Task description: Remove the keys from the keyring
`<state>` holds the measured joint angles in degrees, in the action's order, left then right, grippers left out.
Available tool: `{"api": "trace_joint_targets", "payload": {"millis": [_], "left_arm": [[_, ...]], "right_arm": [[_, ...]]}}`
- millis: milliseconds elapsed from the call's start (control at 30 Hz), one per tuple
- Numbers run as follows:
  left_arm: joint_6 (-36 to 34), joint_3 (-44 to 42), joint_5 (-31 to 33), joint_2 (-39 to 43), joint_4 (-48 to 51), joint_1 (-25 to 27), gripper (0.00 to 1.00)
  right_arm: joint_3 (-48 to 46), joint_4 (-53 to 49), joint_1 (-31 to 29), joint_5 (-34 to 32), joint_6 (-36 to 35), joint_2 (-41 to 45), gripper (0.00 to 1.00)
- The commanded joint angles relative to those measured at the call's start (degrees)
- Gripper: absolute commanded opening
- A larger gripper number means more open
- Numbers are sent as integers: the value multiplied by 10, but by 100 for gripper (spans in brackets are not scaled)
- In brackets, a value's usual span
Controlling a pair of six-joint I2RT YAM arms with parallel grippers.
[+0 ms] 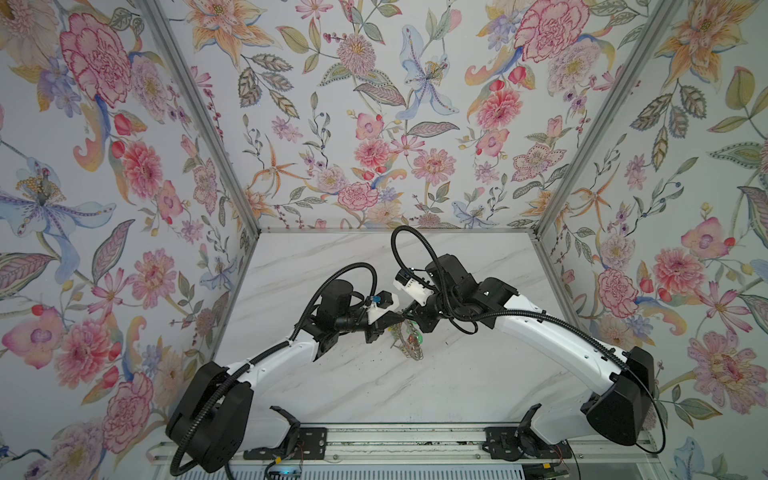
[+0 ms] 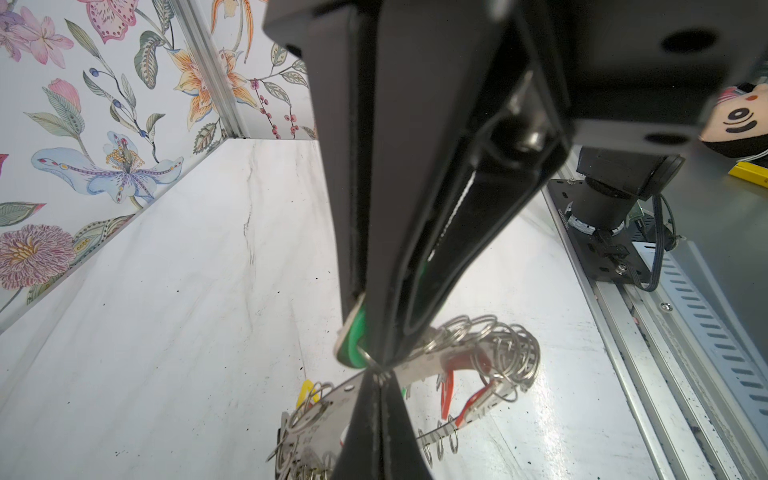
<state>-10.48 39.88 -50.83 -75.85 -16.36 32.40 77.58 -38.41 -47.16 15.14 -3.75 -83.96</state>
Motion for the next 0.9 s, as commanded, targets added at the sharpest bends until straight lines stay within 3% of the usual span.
{"api": "trace_joint_targets", "payload": {"millis": [0,200,367,467,700,867], "left_arm": [[28,-17,1,-12,-30,42,0],[128,-70,21,-2,-195,49,0],[140,-93,52,0,-226,48,1],[141,-106,65,5,-232,49,14],[142,-123,78,11,-242,49,25],[145,-139,109,35,-246,49,40]], "right_arm": [[55,136,-25,58,-13,-9,0],[47,142,-26,29,-6,-23,0],[32,151,-10,1,10,-7,0],[23,154,-3,-21,20,9,0],[23,143,3,-62,29,23,0],[30,128,2,-85,32,24,0]]}}
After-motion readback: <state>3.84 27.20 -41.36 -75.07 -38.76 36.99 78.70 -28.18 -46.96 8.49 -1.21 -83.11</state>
